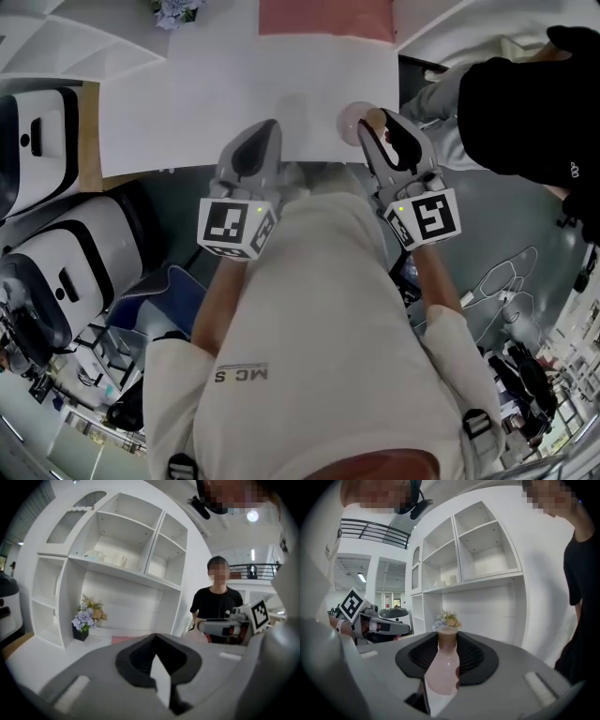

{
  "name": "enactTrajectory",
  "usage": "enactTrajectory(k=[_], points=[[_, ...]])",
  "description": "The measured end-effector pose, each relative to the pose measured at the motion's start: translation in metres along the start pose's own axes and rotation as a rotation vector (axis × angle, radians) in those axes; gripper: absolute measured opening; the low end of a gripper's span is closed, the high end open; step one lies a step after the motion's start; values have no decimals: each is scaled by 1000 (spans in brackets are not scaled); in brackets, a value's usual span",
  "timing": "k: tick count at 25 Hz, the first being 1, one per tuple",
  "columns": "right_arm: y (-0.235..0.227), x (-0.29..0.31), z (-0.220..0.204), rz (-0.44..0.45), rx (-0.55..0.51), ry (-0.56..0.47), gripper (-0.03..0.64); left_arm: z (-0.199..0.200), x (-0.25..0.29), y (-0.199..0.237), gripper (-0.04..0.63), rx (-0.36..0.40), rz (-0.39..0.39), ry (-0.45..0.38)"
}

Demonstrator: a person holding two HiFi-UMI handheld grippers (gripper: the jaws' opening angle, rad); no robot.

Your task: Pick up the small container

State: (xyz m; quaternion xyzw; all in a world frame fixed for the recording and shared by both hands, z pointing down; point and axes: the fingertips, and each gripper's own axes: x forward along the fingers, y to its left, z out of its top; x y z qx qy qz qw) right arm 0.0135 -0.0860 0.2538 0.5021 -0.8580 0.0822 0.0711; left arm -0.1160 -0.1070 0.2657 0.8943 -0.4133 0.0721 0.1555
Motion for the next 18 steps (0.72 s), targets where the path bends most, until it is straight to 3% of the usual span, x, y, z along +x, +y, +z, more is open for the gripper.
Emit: enactTrajectory(k=[18], points=[[3, -22, -4, -32, 31, -8, 124, 8, -16, -5, 2, 18, 8, -26]])
